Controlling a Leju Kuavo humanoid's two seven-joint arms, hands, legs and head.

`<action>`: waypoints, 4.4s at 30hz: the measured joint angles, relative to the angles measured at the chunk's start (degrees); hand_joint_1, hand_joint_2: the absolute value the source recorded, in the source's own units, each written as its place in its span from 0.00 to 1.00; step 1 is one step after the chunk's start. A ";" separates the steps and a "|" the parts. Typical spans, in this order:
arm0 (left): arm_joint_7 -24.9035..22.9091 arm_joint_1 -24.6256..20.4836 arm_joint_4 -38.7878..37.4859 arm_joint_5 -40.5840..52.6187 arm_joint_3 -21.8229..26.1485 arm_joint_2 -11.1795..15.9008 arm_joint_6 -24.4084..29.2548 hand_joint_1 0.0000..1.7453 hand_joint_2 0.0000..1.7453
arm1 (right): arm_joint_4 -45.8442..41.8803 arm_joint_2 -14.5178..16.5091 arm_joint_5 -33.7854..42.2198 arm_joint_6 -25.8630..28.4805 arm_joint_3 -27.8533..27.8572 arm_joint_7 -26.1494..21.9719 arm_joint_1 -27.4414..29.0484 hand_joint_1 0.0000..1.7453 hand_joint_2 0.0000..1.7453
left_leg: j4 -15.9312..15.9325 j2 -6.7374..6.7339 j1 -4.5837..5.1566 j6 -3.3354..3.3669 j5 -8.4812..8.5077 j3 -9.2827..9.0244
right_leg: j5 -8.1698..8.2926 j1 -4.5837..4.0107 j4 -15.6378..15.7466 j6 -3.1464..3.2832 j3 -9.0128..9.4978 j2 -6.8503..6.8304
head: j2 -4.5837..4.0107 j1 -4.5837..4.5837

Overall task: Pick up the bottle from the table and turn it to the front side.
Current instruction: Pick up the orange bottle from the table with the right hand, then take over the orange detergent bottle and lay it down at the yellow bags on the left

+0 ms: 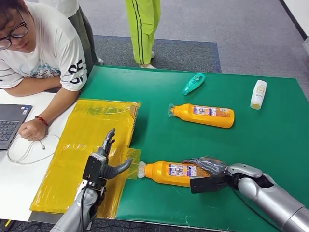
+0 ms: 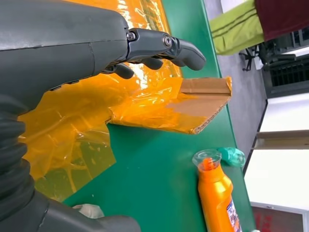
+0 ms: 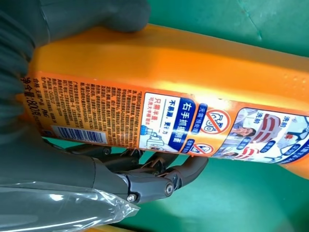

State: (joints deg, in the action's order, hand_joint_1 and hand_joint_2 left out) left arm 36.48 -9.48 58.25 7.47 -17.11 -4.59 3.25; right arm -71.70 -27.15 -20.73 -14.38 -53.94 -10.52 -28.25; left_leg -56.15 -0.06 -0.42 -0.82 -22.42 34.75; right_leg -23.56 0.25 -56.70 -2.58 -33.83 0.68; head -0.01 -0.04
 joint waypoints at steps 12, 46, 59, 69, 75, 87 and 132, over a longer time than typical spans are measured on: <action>-0.02 0.19 0.22 0.65 0.48 0.00 -0.34 0.00 1.00 | -0.38 0.35 -1.43 0.57 1.22 0.35 1.07 1.00 1.00 | 0.00 0.00 0.00 0.01 0.01 0.00 | 0.01 0.00 0.00 -0.01 0.01 0.00 | 0.00 0.00; -0.33 1.05 2.15 1.62 1.28 -0.11 -1.13 0.00 1.00 | 2.66 5.25 9.39 -1.66 11.48 -9.73 7.99 1.00 1.00 | 0.00 -0.01 -0.06 -0.08 0.06 -0.04 | 0.04 -0.06 0.00 0.04 0.01 0.01 | -0.01 0.00; -0.07 2.24 2.40 1.62 1.28 -0.28 -1.44 0.00 1.00 | 4.98 9.80 18.20 -8.24 21.44 -14.04 14.17 1.00 1.00 | 0.01 0.00 -0.05 -0.09 0.06 0.01 | 0.05 -0.06 0.00 0.04 -0.01 0.00 | 0.00 -0.01; 0.01 4.90 4.56 1.73 1.68 -0.25 -1.68 0.00 1.00 | 5.09 15.57 29.99 -15.83 30.48 -16.16 18.95 1.00 1.00 | 0.01 0.00 -0.04 -0.08 0.05 0.31 | 0.03 -0.05 -0.02 0.05 -0.29 -0.02 | 0.00 0.01; 0.02 6.27 5.55 1.79 2.16 -0.24 -1.80 0.00 1.00 | 3.62 18.19 34.96 -19.36 34.58 -16.30 20.44 1.00 1.00 | 0.01 0.01 -0.04 -0.08 0.05 0.33 | 0.03 -0.05 -0.02 0.05 -0.33 -0.02 | -0.01 -0.01; 0.02 7.01 5.84 1.96 2.49 -0.31 -2.22 0.00 1.00 | -1.23 22.82 40.71 -21.49 39.96 -16.19 22.80 1.00 1.00 | 0.01 0.00 -0.05 -0.09 0.05 0.35 | 0.02 -0.05 -0.02 0.06 -0.36 -0.02 | 0.00 0.00; -4.08 1.79 10.89 -8.62 0.97 0.62 -22.89 0.00 1.00 | -6.19 29.93 27.91 -6.98 38.14 -19.96 22.94 1.00 1.00 | 0.01 0.01 -0.05 -0.09 0.09 0.44 | 0.03 -0.06 -0.04 0.08 -0.44 -0.04 | -0.01 -0.01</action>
State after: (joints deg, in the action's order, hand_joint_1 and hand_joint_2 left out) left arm 32.40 -7.68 69.14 -1.15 -16.14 -3.97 -19.64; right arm -77.89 2.78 7.18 -21.37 -15.81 -30.48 -5.31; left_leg -56.14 -0.05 -0.47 -0.91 -22.33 35.19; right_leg -23.53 0.19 -56.75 -2.50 -34.28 0.64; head -0.02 -0.05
